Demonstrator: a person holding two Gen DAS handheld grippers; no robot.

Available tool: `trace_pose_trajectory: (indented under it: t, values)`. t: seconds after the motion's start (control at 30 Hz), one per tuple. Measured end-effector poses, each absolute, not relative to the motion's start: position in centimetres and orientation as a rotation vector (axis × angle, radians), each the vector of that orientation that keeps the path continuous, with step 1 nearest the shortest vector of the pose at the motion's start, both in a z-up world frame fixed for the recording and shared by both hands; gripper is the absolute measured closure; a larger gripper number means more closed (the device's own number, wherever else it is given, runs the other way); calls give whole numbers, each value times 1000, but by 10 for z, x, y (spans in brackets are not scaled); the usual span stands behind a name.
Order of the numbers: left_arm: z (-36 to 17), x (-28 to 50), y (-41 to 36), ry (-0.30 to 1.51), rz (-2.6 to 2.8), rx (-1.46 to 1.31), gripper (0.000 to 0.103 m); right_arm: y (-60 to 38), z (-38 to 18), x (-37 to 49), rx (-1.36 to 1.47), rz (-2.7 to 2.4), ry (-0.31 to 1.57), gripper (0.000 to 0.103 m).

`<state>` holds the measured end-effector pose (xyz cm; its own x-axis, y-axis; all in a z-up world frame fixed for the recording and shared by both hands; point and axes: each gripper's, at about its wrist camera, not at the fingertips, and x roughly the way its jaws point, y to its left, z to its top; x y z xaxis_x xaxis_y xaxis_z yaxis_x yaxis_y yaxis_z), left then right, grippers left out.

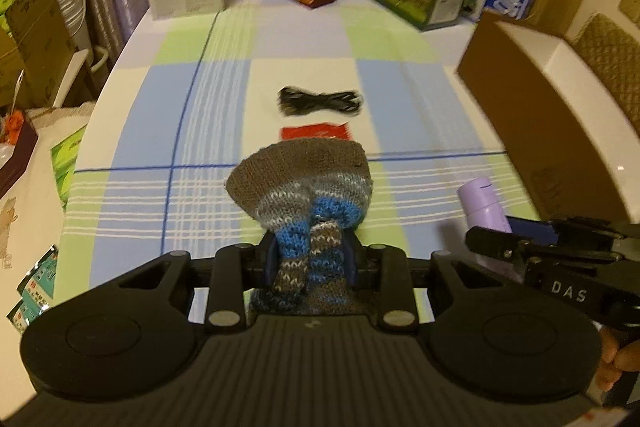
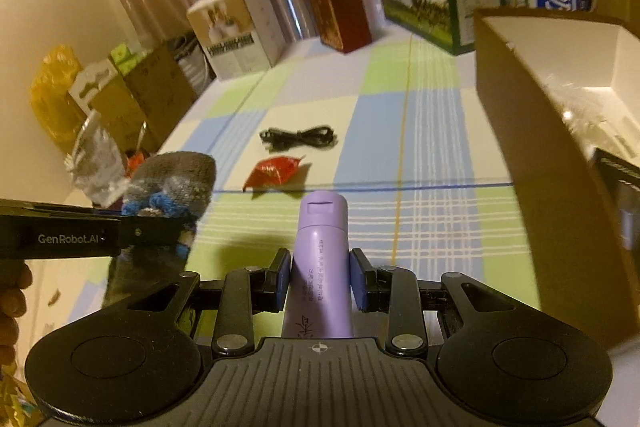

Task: Organize objects
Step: 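Carry the sock with left tool while right tool carries tube to box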

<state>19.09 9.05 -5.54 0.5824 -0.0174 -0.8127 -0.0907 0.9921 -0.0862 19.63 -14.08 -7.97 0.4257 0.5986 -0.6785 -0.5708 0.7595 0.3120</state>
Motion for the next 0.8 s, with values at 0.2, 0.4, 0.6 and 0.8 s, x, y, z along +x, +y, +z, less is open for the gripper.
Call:
trace_pose_trajectory:
  t: [0.2,0.4,0.6,0.8]
  values:
    - [-28,180,58,897,-30,-126,77,-183,-49,186,93,717,802,74]
    - [-4,180,15,842,-127,-112,77,-230,-25,185,124,660,749,74]
    - [12,190,-36,808,-221,-90,77,-280,-9,195,145,592,714,74]
    - [19,209,-88,787,-297,-61,77,-320,2,217,134,551,678,74]
